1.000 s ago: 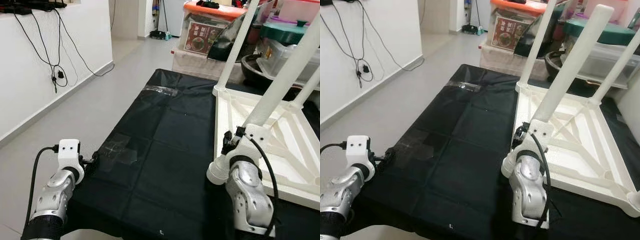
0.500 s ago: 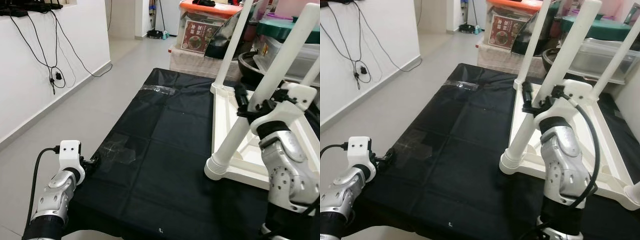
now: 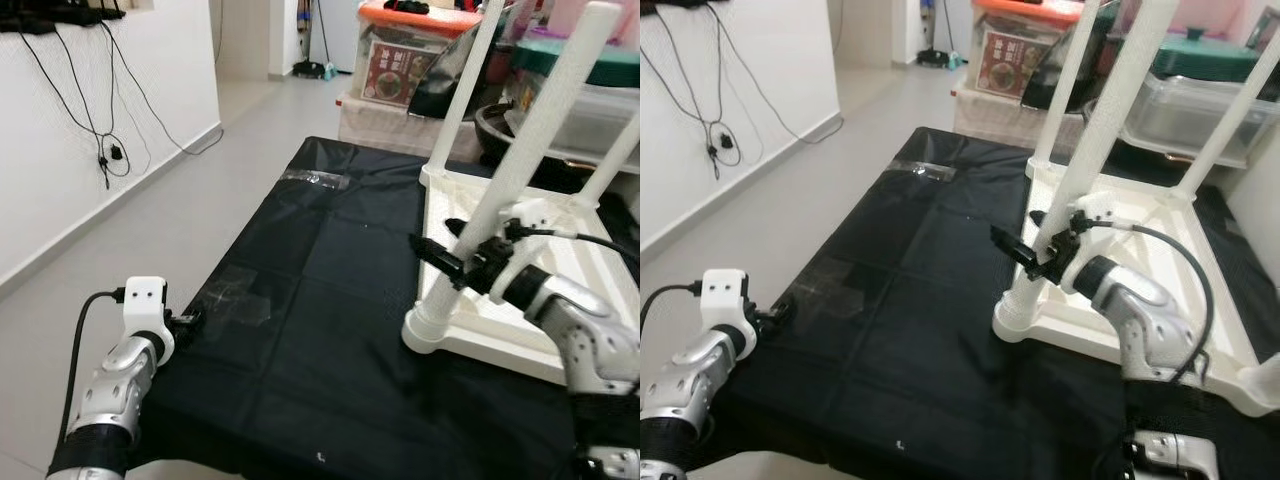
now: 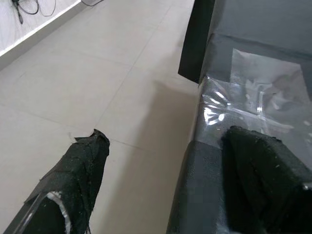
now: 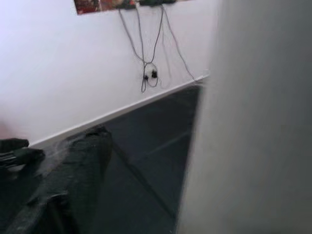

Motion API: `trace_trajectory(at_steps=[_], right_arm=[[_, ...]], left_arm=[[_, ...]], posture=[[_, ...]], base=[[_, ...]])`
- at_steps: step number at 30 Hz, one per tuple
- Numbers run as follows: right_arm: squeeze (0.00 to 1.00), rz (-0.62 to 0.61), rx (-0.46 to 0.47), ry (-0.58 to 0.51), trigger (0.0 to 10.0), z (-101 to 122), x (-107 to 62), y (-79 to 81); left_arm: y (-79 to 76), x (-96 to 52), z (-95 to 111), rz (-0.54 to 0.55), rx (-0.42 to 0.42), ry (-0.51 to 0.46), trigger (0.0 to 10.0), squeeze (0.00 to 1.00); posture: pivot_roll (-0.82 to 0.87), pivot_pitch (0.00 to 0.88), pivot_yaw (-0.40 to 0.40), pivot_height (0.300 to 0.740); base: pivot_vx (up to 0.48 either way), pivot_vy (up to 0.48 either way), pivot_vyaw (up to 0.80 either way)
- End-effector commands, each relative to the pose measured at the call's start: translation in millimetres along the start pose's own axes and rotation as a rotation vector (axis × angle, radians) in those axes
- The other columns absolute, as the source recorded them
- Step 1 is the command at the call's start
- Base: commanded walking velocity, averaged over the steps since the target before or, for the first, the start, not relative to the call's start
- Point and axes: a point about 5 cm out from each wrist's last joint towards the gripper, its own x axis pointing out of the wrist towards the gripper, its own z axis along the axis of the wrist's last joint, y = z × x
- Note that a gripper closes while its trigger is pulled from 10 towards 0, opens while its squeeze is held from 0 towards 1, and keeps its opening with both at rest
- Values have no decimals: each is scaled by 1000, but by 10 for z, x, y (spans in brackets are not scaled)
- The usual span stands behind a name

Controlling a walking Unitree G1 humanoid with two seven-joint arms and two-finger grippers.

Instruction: Building children table

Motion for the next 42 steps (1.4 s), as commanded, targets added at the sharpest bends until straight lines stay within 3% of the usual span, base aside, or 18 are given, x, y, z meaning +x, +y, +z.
trace_trajectory(at_steps=[1, 3, 4, 14, 16, 19, 24, 25, 26, 27, 28, 29, 30, 32, 33, 34, 38, 42], right_arm=[[0, 39, -5, 17, 3333, -13, 83, -32], [0, 39, -5, 17, 3333, -13, 83, -32], [0, 40, 7, 21, 0, -24, 85, -59], [0, 75, 71, 29, 0, -137, 6, -102], [0, 53, 79, 15, 0, -161, 9, -112], [0, -59, 18, 2, 0, -224, 39, -155], [0, -80, 22, 13, 0, -256, 52, -147], [0, -278, 47, 55, 0, -346, 73, -109], [0, -556, 74, 87, 0, -429, 36, -97], [0, -556, 74, 87, 0, -429, 36, -97], [0, -760, 92, 114, 0, -484, -33, -89], [0, -881, 102, 131, 0, -515, -88, -81], [0, -881, 102, 131, 0, -515, -88, -81], [0, -1057, 161, 106, 0, -603, -169, 106], [0, -1057, 161, 106, 0, -603, -169, 106], [0, -1124, 194, 93, 0, -637, -202, 207], [0, -1164, 227, 63, 0, -667, -177, 369], [0, -1147, 229, 58, 0, -671, -144, 413]], left_arm=[[-17, -11, -74, -5, 11, 26, 10000, 0], [-17, -11, -74, -5, 11, 26, 10000, 0], [-12, -19, -79, -3, 11, 25, 10000, 0], [-1, -45, -118, -5, 16, 35, 10000, 0], [-18, -38, -116, -11, 16, 35, 10000, 0], [-41, -27, -108, -19, 17, 32, 10000, 0], [-38, -29, -108, -19, 17, 32, 10000, 0], [-32, -37, -115, -20, 17, 34, 10000, 0], [-24, -43, -124, -19, 18, 38, 10000, 0], [-24, -43, -124, -19, 18, 38, 10000, 0], [-20, -47, -130, -19, 18, 41, 10000, 0], [-17, -50, -134, -18, 19, 43, 10000, 0], [-17, -50, -134, -18, 19, 43, 10000, 0], [-28, -47, -134, -16, 11, 42, 10000, 0], [-28, -47, -134, -16, 11, 42, 10000, 0], [-37, -46, -136, -16, 8, 42, 10000, 0], [-49, -42, -141, -18, 5, 43, 10000, 0], [-53, -35, -140, -19, 5, 43, 10000, 0]], posture=[[142, 0, -133, 740], [142, 0, -133, 740], [147, 0, -138, 740], [138, 0, -129, 740], [136, 0, -128, 740], [135, 0, -128, 740], [135, 0, -127, 740], [131, 0, -118, 740], [128, 0, -116, 740], [128, 0, -116, 740], [128, 0, -116, 740], [128, 0, -116, 740], [128, 0, -116, 740], [127, 0, -111, 740], [127, 0, -111, 740], [127, 0, -111, 740], [119, 0, -106, 740], [114, 0, -104, 740]], base=[[0, 0, 0], [0, 0, 0], [0, 0, 0], [0, 0, 0], [0, 0, 0], [0, 0, 0], [0, 0, 0], [0, 0, 0], [0, 0, 0], [0, 0, 0], [0, 0, 0], [0, 0, 0], [0, 0, 0], [0, 0, 0], [0, 0, 0], [0, 0, 0], [0, 0, 0], [0, 0, 0]])
